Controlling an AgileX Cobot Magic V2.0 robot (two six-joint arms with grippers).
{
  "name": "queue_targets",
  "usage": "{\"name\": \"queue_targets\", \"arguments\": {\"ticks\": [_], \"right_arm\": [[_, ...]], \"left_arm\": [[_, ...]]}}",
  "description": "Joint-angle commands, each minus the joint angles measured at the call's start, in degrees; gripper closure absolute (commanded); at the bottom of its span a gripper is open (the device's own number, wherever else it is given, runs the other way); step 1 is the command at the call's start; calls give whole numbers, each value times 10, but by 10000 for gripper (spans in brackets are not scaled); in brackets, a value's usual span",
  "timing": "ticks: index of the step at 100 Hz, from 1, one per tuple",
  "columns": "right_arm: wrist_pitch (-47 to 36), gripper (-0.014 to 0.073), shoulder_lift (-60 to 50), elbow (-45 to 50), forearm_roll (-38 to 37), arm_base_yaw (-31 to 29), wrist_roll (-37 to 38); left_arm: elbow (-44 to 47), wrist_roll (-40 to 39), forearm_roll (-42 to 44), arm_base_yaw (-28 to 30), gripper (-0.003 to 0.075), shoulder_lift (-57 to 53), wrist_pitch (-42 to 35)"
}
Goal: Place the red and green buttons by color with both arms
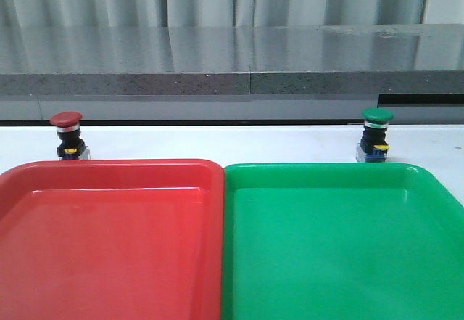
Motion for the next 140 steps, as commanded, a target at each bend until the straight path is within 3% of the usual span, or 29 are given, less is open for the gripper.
{"name": "queue_targets", "arguments": {"ticks": [1,12,19,44,64,96,140], "right_arm": [[-46,704,-12,-8,1,0,0],[-46,704,-12,-8,1,0,0],[-46,704,-12,-8,1,0,0],[-46,704,-12,-8,1,0,0],[-46,704,-12,-8,1,0,0],[-46,704,-12,-8,1,0,0],[-46,704,-12,-8,1,0,0]], "left_arm": [[-20,-4,3,1,457,3,-19],[-20,-4,6,1,269,3,-20],[-20,-4,6,1,220,3,-20],[-42,-4,-28,0,219,41,-62],[-117,12,-69,0,219,170,-70],[-258,27,-60,-46,219,378,-96],[-380,27,-46,-47,219,586,-100]]}}
